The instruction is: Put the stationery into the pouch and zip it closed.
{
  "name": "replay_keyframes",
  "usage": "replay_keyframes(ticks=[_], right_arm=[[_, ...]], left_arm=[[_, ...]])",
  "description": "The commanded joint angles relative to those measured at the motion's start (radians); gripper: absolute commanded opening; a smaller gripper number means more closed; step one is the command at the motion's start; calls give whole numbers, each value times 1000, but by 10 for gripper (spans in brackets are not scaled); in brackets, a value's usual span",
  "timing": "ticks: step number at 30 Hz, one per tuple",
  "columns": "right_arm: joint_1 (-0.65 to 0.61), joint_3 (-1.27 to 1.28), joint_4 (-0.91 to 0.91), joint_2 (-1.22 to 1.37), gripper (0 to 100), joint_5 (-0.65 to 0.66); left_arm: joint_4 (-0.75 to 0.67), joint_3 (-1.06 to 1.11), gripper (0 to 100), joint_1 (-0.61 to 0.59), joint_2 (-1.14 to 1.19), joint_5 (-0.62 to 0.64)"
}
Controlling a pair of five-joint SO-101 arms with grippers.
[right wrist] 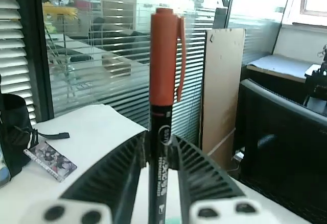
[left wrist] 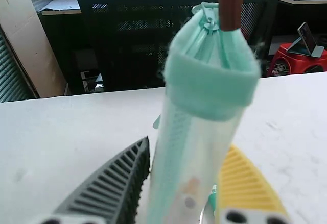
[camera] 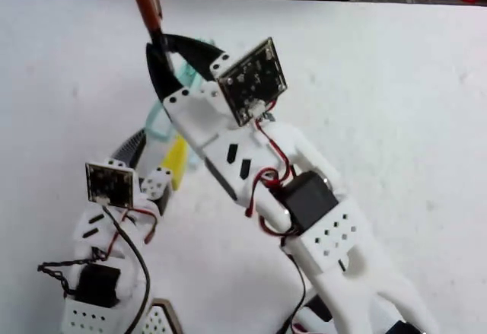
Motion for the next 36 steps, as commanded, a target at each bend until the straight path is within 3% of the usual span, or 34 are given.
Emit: replay_keyframes(ticks=[1,26,32,36], right_arm=[[15,18,-28,-1,17,-9],[48,138,-56,-2,23,0],[42,129,22,-12,233,0],[44,129,31,-13,232,0]], left_arm=[[0,-34,214,8,-15,5],[-2,-34,214,-15,-15,5],[-2,-34,214,-15,-15,5],[-2,-34,214,-15,-15,5]])
